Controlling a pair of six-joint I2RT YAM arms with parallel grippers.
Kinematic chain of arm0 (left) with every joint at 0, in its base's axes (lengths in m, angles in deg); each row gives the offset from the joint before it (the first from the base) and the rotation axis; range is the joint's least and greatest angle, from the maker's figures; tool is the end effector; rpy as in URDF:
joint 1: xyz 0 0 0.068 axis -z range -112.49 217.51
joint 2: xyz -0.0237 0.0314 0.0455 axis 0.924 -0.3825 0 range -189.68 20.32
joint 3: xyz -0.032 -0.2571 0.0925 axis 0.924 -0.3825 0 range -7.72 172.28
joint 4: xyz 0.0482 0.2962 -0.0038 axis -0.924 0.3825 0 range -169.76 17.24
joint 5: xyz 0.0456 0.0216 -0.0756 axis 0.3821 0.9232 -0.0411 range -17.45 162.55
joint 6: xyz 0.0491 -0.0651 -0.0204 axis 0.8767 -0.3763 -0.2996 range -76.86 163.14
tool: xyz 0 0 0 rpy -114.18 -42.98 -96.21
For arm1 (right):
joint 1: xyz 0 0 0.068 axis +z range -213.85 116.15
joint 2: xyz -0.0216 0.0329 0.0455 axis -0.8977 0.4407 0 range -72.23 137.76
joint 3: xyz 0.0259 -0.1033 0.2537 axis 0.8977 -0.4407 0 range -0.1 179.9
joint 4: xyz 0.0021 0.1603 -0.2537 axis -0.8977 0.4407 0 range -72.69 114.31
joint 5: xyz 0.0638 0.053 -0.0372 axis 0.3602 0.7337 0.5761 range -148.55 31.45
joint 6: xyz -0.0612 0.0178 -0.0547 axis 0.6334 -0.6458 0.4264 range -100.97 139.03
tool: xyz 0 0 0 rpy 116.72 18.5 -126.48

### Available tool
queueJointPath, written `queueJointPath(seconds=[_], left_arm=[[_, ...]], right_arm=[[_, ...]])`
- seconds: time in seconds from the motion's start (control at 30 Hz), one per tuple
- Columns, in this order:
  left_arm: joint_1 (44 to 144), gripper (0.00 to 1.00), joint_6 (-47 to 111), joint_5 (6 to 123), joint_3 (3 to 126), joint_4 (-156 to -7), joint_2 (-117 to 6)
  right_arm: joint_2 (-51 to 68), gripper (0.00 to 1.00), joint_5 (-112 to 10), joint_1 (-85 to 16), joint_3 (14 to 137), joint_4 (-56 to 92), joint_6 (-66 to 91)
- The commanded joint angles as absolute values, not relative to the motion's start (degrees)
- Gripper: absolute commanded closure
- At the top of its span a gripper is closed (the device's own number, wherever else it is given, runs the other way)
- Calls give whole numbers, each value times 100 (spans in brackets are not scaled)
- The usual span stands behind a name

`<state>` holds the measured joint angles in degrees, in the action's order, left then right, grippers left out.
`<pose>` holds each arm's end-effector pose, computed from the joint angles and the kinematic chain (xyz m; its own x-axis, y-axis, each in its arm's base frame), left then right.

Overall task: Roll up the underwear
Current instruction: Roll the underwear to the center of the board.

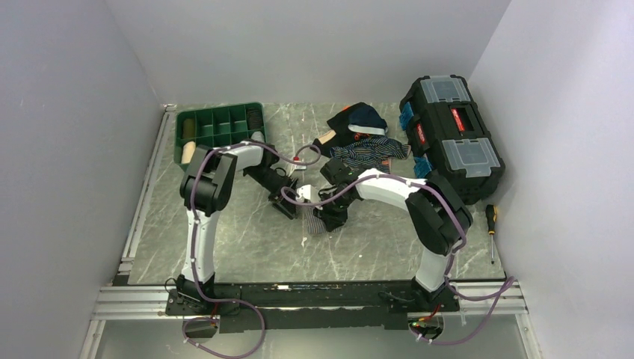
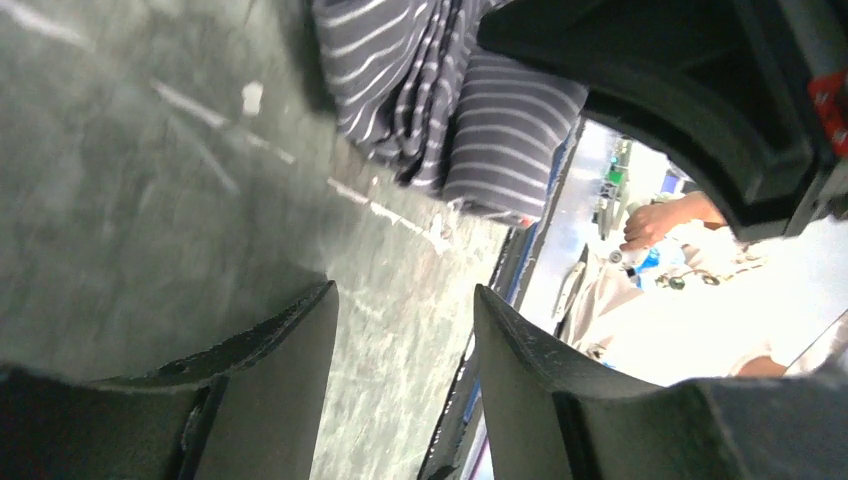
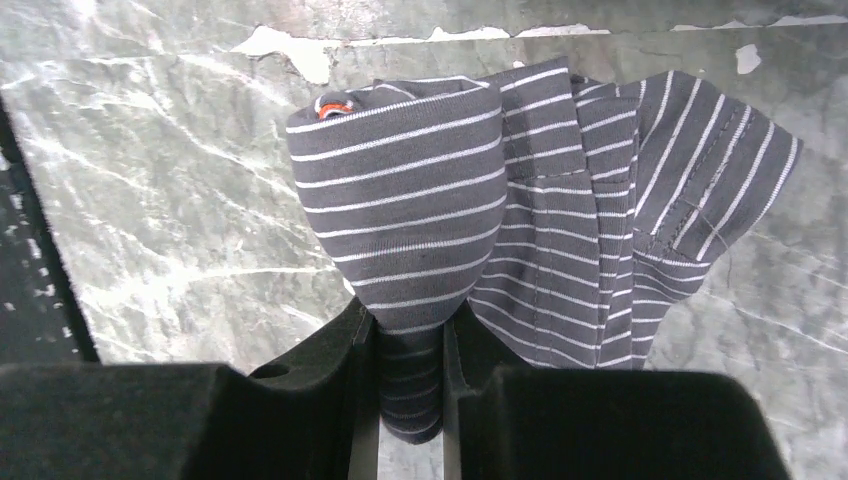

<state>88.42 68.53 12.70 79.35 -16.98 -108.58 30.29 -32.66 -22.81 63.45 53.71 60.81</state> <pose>0.3624 -0.2066 0.0674 -0.8271 0.5465 -0.1310 0.3655 0.3461 -0.8641 0.2603 0.2692 0.1047 -0.0952 -0.8776 -0.4699 -0.9888 0.0286 0.1468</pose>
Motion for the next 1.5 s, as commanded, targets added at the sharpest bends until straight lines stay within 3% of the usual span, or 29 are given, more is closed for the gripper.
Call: queueJointPath(seconds=[0.0,0.27,0.53,0.8,1.2,1.47], left_arm=[[8615,43,6855,1583,7517,-2255,-10125],[8125,46,6248,1909,6277,-3480,-8520],[8088,44,6500,2980,4990,-4753,-6476],[9316,30,7164,4260,4157,-5642,-5029],[11714,18,7764,5736,4598,-6518,-6113],[12508,16,8007,6583,4580,-7165,-6906]], right_arm=[[3584,100,-2559,-2557,6376,6672,6148],[4746,100,-1615,-3268,7596,7949,6937],[6151,99,-1183,-3426,9030,9341,7500],[6810,95,-1036,-3423,9672,9704,7517],[6965,93,-1278,-3417,9757,9554,7287],[6992,93,-1309,-3366,9732,9533,7282]])
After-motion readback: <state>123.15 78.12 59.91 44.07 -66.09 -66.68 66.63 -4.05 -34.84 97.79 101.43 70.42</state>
